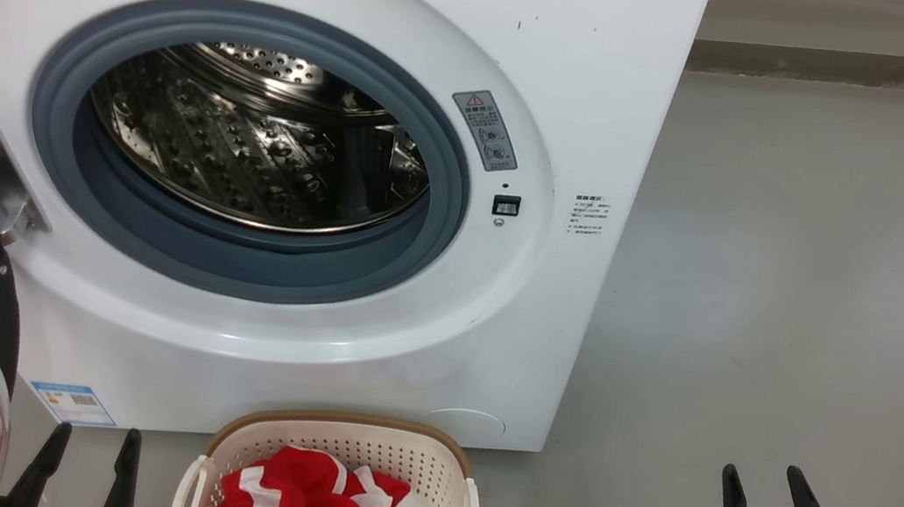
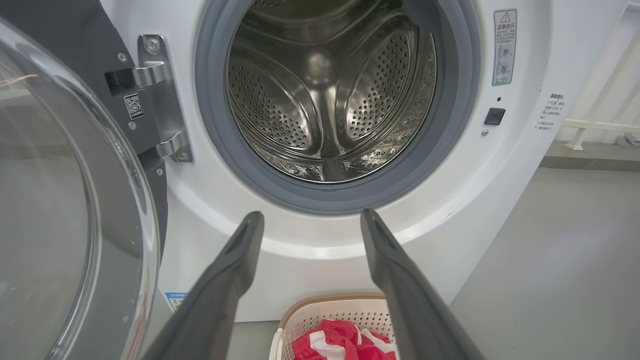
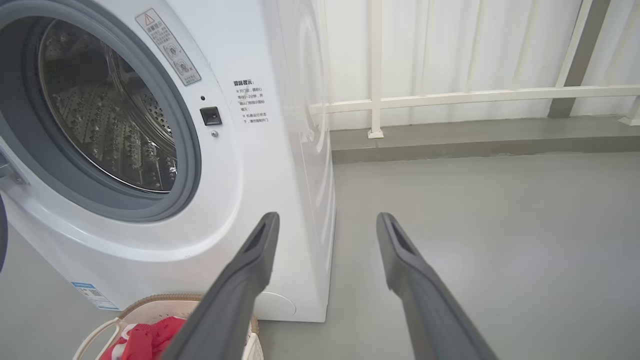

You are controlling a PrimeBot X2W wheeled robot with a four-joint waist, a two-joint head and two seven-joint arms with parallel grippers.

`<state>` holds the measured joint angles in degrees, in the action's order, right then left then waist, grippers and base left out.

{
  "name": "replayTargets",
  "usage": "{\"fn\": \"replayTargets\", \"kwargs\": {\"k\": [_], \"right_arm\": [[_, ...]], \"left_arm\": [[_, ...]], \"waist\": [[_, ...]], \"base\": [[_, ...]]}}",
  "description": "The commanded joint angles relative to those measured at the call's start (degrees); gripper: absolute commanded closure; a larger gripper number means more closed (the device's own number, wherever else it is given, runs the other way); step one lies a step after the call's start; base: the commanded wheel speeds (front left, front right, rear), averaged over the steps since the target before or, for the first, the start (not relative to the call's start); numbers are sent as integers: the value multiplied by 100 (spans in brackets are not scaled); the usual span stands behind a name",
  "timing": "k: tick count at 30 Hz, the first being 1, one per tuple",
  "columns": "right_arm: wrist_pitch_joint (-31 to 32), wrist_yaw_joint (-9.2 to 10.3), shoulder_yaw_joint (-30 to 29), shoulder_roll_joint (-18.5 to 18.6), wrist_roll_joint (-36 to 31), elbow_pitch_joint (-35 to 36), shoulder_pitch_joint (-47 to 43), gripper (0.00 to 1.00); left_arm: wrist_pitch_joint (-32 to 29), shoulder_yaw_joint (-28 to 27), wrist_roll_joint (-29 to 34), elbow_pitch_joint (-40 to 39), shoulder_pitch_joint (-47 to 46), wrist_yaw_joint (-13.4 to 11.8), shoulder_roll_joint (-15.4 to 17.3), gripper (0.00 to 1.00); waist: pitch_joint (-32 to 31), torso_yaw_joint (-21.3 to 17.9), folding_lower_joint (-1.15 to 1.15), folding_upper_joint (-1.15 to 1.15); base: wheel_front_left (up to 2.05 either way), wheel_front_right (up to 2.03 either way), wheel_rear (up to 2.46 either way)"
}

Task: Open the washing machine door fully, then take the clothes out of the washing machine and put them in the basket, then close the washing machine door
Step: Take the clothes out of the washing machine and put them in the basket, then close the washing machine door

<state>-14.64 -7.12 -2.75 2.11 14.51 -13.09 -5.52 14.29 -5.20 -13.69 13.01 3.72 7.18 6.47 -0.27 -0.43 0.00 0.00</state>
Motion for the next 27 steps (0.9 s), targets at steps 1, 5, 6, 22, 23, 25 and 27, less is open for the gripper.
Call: {"fn": "replayTargets", "kwargs": {"k": [1, 5, 6, 22, 23, 25, 27], "right_arm": [[-36, -36, 118, 76, -38, 149, 69, 0], [-36, -36, 109, 78, -49, 165, 57, 0], [-36, -36, 107, 81, -52, 168, 54, 0], [-36, -36, 135, 98, -90, 166, 82, 0], [-36, -36, 137, 98, -97, 165, 87, 0], [-36, -36, 131, 97, -103, 166, 90, 0], [-36, -36, 130, 96, -105, 167, 85, 0]], "left_arm": [[71, -194, -14, -170, -81, 31, 98, 0], [71, -191, -18, -180, -72, 31, 101, 0], [71, -193, -17, -183, -72, 31, 99, 0], [71, -222, 76, -253, -84, 31, 56, 0], [71, -225, 80, -255, -83, 31, 55, 0], [71, -222, 99, -246, -82, 31, 53, 0], [71, -217, 105, -246, -83, 31, 48, 0]], "waist": [[-4, 2, 0, 0], [-13, 5, 0, 0], [-14, 6, 0, 0], [10, -1, 0, 0], [13, -3, 0, 0], [20, 2, 0, 0], [27, 7, 0, 0]], "base": [[0, 0, 0], [0, 0, 0], [0, 0, 0], [-24, 24, 0], [-109, 109, 0], [-117, 117, 0], [-116, 116, 0]]}}
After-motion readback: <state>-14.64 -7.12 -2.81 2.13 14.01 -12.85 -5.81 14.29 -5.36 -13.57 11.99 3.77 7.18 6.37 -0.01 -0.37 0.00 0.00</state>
